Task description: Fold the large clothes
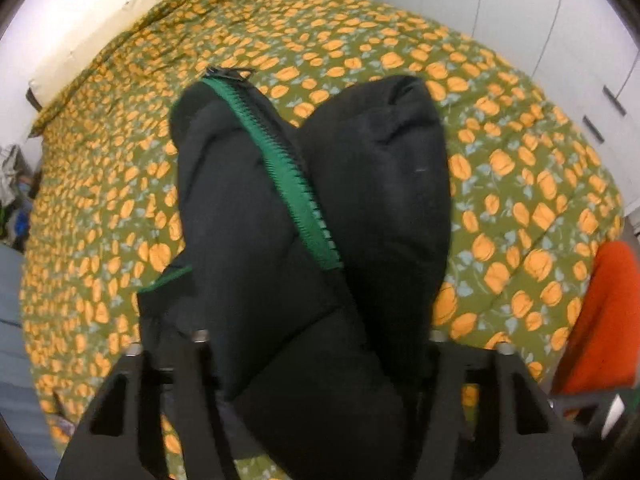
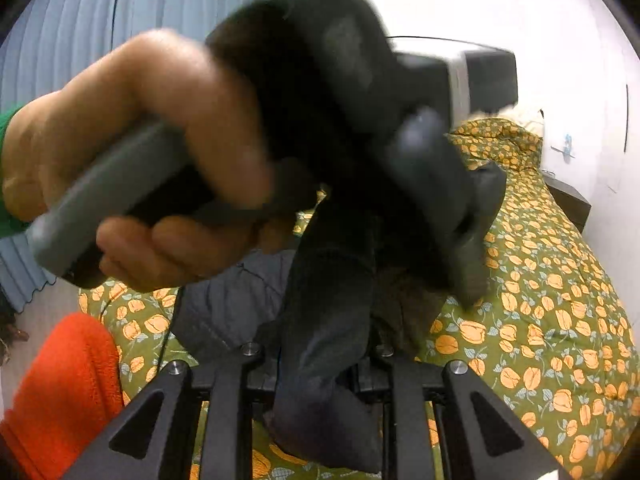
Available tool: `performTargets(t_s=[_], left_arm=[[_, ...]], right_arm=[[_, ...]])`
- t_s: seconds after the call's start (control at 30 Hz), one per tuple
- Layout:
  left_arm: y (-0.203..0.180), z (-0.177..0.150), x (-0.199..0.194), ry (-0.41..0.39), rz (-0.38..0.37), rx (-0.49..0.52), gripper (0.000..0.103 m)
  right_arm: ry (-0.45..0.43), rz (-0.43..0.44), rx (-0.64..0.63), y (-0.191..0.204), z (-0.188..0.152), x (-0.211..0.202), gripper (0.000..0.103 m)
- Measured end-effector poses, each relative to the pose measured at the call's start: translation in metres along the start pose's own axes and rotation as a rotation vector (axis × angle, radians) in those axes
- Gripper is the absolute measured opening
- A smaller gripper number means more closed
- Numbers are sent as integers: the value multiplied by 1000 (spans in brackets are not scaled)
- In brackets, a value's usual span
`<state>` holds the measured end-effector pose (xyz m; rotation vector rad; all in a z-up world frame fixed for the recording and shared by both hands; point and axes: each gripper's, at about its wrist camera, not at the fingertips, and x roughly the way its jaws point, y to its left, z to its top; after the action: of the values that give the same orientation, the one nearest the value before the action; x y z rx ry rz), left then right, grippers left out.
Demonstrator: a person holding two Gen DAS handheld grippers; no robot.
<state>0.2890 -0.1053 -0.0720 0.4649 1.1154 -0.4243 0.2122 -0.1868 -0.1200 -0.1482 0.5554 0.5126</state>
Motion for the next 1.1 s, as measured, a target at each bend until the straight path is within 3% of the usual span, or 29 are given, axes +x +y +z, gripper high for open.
performTargets(t_s=[0.07,0.1,0.17,0.23,0.3,0.4,0.47,0.77,0.93,1.1], left_arm=[[14,-3,-3,-4,-24,-26,46],[28,-7,-5,-10,-37,-40,46],[49,-14,-6,-16,-66,-64,46],[83,-30,1,-15,-100,-107,47],[107,-43,10,-4,-113,-143,49],[142,-64,28,16,-149,-231,52],[161,-77,37,16,-163,-275,55],[200,-106,61,7,-226,-318,65],[220,-132,87,25,-239,-379,70],[242,-164,114,4,-318,-494,71]], right_arm=[[-1,37,35,-6,-2,-4,35],[-17,96,63,-11,-4,-12,43],[-43,193,116,-22,-7,-28,50],[-65,245,169,-32,-15,-41,50],[-54,205,202,-41,-23,-45,50],[44,143,224,-52,-33,-22,50],[79,152,243,-53,-34,-7,49],[107,316,128,24,15,64,46],[316,382,220,45,-8,145,44],[386,366,217,60,-24,180,40]])
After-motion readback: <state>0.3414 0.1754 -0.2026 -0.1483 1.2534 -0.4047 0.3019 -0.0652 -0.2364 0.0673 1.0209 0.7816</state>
